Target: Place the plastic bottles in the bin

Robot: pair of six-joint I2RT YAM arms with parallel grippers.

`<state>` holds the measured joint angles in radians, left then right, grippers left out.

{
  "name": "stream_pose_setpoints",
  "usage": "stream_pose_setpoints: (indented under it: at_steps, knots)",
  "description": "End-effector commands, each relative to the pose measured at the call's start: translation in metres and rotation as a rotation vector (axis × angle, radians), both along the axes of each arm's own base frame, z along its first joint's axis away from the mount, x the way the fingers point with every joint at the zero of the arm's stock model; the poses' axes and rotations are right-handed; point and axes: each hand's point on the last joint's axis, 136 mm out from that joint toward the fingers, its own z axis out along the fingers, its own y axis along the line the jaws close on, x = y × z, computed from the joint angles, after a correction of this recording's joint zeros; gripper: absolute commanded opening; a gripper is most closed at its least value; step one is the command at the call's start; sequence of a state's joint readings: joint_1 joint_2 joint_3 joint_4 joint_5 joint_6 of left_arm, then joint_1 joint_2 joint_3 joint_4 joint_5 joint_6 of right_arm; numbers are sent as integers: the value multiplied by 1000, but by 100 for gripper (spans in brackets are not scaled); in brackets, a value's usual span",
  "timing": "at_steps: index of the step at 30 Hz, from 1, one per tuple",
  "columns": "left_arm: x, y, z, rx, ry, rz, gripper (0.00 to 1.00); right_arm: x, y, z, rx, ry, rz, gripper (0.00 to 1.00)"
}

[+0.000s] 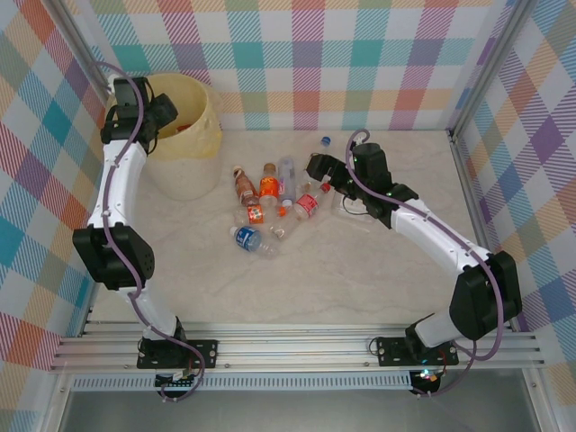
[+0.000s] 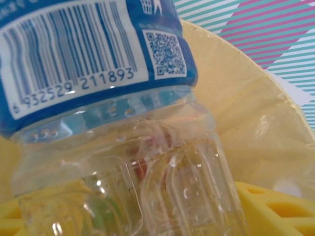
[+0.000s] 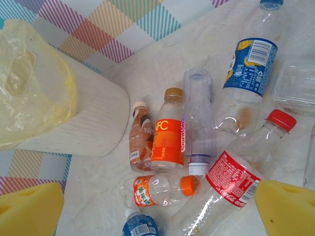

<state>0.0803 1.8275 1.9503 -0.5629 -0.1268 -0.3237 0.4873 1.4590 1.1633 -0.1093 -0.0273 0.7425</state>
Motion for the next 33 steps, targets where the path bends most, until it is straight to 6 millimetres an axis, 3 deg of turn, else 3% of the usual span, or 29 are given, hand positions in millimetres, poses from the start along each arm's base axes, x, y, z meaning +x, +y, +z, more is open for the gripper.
stream_pose_setpoints:
  at_steps: [1,7,15,21,27,33]
  knots:
    - [1,-8,1,-56,20,-44,80,2,-5,10,-30,-38,-11,100]
    - [-5,-18,28,-81,-41,-91,99,0,-13,1,-72,-40,-27,100]
    - [-23,-32,68,-70,-129,-171,100,-4,-17,6,-85,-67,-29,100]
    - [-69,-61,106,-112,-230,-271,100,-13,-30,9,-108,-117,-52,100]
    - [-133,-94,108,-144,-246,-336,100,-25,-38,-4,-151,-133,-37,100]
    - [-181,-115,70,-277,-199,-262,100,-37,-39,-17,-163,-162,2,100]
